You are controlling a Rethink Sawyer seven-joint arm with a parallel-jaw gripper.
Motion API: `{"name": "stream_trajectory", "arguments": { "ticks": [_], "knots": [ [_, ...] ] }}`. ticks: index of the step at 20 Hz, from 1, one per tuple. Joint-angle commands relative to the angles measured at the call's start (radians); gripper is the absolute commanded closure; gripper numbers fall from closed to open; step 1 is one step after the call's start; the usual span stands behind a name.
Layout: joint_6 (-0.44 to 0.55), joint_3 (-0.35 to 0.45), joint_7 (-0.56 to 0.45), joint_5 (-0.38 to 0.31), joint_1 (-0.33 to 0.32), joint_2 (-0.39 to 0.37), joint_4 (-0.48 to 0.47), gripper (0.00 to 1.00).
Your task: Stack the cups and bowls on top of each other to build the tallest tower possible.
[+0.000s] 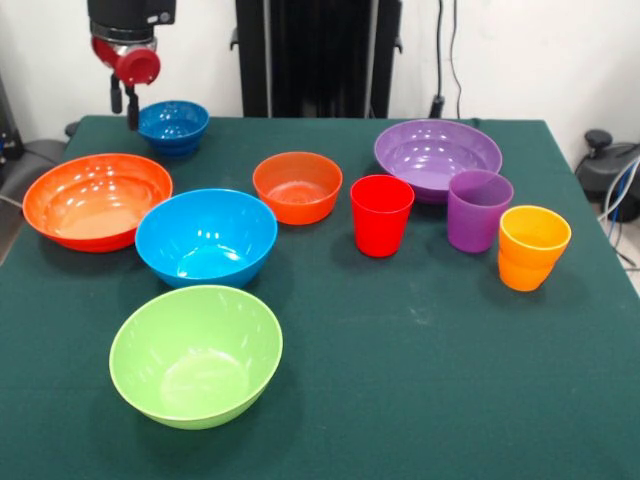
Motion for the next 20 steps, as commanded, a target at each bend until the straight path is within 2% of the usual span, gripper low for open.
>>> {"name": "stream_trajectory", "arguments": {
  "ticks": [1, 8, 13, 20],
  "knots": [
    [0.078, 0.075, -0.126, 0.018, 0.042, 0.026, 0.01, 0.0],
    [0.074, 0.051, -0.061, 0.05, 0.066, 0.038, 0.007, 0.0],
    [0.094, 0.051, -0.012, 0.129, 0.075, 0.042, 0.014, 0.0],
    [0.093, 0.001, 0.005, 0.171, 0.133, 0.05, -0.006, 0.0]
  ]
}}
